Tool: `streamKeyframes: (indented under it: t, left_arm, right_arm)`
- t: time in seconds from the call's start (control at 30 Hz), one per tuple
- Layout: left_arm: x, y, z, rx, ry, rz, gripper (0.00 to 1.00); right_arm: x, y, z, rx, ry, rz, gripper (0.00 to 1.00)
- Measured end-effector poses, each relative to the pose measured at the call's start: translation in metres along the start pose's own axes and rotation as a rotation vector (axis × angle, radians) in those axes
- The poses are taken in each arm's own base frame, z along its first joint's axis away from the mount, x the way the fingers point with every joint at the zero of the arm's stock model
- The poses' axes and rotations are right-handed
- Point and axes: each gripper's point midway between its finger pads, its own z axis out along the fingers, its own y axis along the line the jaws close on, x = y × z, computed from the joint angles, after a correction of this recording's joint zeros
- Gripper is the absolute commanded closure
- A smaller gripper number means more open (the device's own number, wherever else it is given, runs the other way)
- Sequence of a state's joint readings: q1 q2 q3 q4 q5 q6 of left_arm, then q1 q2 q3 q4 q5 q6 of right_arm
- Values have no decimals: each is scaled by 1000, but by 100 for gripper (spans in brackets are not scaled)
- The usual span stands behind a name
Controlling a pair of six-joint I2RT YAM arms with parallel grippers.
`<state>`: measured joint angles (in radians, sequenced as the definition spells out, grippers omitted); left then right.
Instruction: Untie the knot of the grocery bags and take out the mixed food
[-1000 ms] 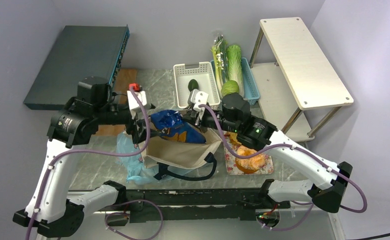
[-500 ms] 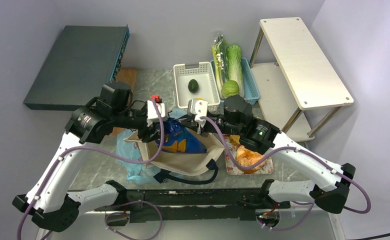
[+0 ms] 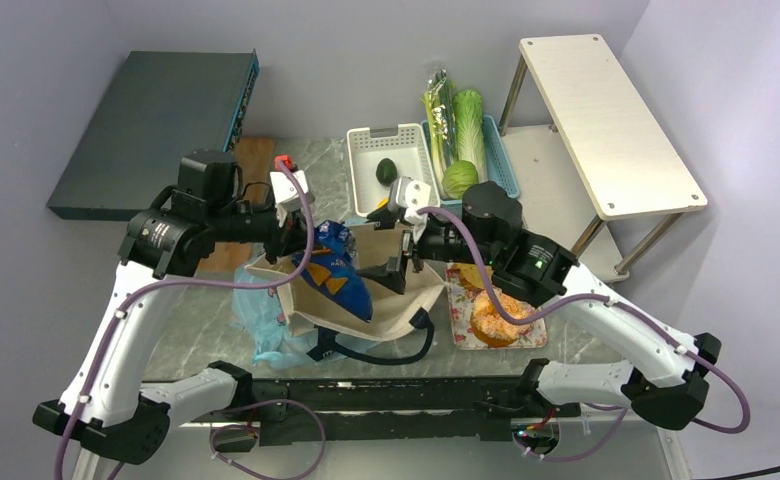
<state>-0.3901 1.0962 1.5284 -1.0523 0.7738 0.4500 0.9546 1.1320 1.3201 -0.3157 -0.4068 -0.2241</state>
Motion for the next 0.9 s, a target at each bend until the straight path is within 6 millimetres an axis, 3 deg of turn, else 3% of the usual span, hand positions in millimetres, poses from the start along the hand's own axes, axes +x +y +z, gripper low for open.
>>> streamKeyframes:
  t: [0.1,0.27,0.33,0.47,0.5,0.57,0.67,0.8,0.9]
  left_arm:
    - [-10,0,2,23,-42,-39,100]
    - [-25,6,-1,48,-119,-125,100]
    - [-32,12,-5,54,-159,-165,100]
    - [-46,16,-13,72,-226,-209,100]
    - [-49,16,-14,75,-236,-214,92]
    - [-52,17,-15,72,-248,-212,48]
    - [-52,24,-17,20,-248,-204,3]
    - [-40,37,-20,-89,-204,-158,1]
    - [-11,43,-20,-165,-127,-127,1]
  right_arm:
    - [13,4,9,-16,26,56,1]
    - [51,3,37,-24,102,127,13]
    - [65,1,44,-19,136,142,36]
    - [73,-2,46,-3,154,138,97]
    - [71,-3,46,1,146,141,100]
    - [67,-4,44,6,134,132,100]
    - [63,-6,39,17,128,136,100]
    - [60,-13,31,37,121,158,100]
    - [59,-21,26,57,115,190,100]
